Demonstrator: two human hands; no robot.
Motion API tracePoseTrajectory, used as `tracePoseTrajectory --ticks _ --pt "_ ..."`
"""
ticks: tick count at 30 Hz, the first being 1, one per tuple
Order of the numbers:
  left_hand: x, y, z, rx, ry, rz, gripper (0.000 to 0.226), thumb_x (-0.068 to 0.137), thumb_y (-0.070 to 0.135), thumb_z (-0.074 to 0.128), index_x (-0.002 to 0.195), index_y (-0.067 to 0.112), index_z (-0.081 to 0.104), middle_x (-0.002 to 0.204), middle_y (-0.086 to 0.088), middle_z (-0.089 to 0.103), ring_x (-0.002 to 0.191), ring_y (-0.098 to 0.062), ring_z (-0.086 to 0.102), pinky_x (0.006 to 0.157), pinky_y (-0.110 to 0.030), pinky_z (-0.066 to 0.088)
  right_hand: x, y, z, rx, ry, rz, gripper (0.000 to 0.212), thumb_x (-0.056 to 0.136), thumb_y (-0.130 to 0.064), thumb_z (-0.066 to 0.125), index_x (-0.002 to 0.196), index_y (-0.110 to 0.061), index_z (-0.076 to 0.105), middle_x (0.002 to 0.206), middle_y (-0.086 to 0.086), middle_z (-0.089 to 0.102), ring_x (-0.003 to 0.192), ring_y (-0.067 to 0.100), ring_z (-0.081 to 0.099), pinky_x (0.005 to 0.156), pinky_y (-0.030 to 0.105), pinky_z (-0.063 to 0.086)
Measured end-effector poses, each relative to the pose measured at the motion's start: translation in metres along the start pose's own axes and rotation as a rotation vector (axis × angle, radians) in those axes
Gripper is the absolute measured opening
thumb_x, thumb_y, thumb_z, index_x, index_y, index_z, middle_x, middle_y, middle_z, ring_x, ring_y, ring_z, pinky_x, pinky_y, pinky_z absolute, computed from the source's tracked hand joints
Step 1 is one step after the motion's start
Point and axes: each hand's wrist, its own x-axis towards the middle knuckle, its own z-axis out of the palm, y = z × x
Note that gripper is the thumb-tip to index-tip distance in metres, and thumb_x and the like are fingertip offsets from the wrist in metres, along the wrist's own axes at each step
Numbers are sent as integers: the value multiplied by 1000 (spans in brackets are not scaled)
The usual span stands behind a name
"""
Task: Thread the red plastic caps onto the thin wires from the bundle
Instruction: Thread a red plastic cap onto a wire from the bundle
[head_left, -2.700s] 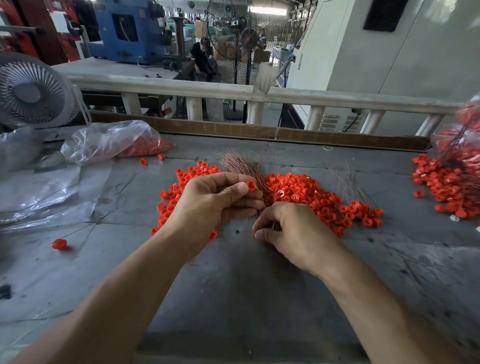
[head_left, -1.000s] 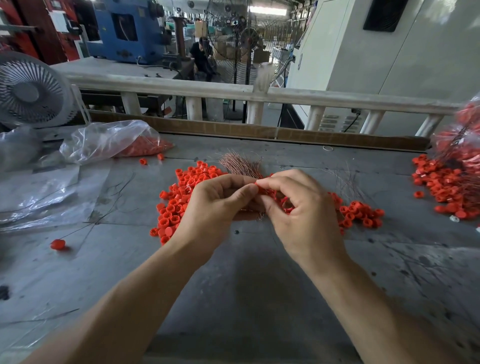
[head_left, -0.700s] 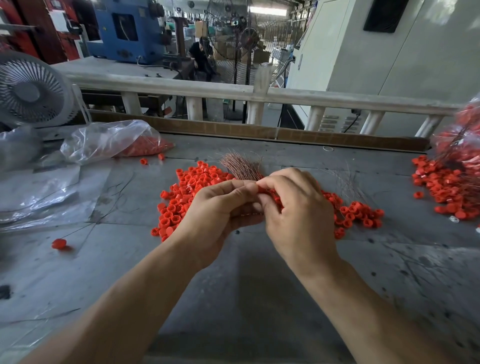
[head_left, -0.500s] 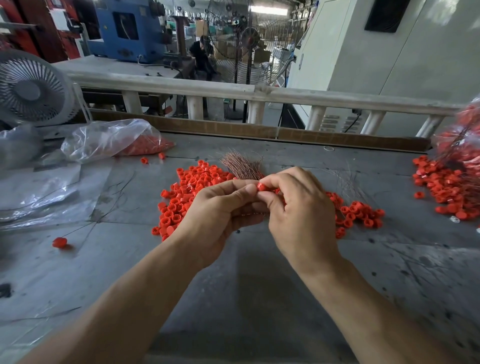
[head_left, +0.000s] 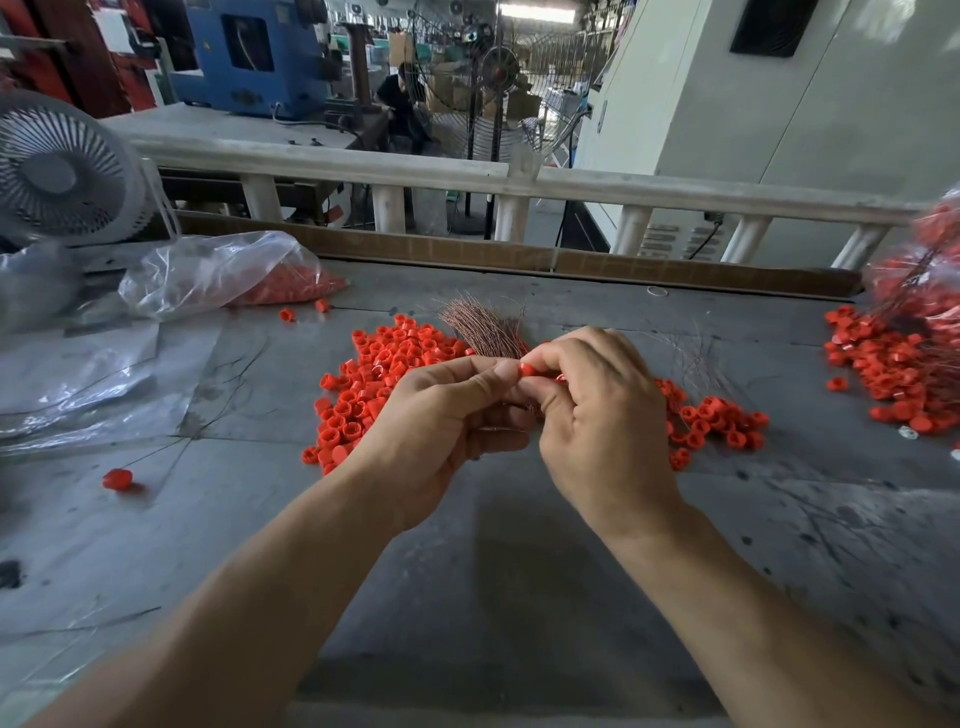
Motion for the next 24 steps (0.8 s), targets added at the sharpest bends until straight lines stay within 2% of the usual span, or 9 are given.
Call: tracePoseTrajectory --ticks 2,4,8,10,12,14,17,21,24 --pt "0 0 -2 9 4 7 25 98 13 59 114 -5 66 100 -18 67 78 -20 64 77 -34 59 2 1 -1 2 -45 -19 2 92 -11 71 91 -9 72 91 1 66 91 23 59 82 34 50" --pt "1 1 -5 4 15 26 18 96 11 61 108 1 69 92 -12 69 75 -17 63 71 -30 59 3 0 -2 -26 -54 -45 4 92 -16 74 95 -13 74 95 -1 64 92 20 57 80 31 49" --pt "4 1 -7 -28 20 70 34 86 14 67 115 -3 67 89 -12 66 80 -18 60 78 -34 57 1 0 -1 44 -76 11 17 92 -14 74 108 -18 74 97 -7 61 86 10 59 70 27 52" --pt "5 2 -7 -45 23 105 42 82 14 69 118 -7 65 89 -11 68 81 -19 60 82 -37 56 -1 0 1 142 -88 51 27 92 -10 73 118 -17 71 100 -10 64 91 5 61 77 24 53" --pt "5 2 -7 -47 37 141 36 78 12 72 111 -2 69 88 -9 69 79 -17 60 84 -40 54 -3 0 1 249 -87 120 31 94 -8 70 124 -15 67 102 -11 66 95 0 63 83 15 51" --pt "5 1 -5 -29 61 164 29 75 10 73 103 5 71 89 -9 71 81 -19 63 85 -42 52 -3 1 1 335 -73 186 26 97 -13 67 122 -16 68 98 -15 66 95 -3 64 83 9 48" --pt "5 -2 -3 59 78 198 25 79 6 73 104 3 70 100 -18 70 93 -30 64 90 -45 51 -2 2 1 410 -67 230 14 98 -17 68 111 -17 72 98 -12 71 95 3 68 81 16 52" --pt "3 -5 -2 213 79 240 16 88 -1 70 105 0 69 93 -16 68 81 -22 61 68 -29 51 -2 2 0 398 -57 225 13 93 -14 73 106 -19 74 96 -11 70 92 7 68 78 16 51" --pt "4 -4 -4 216 116 231 12 94 -2 64 104 0 71 90 -12 69 76 -17 60 64 -26 53 -2 4 1 376 -43 253 13 92 -11 74 103 -17 74 95 -11 71 89 5 68 77 13 50"
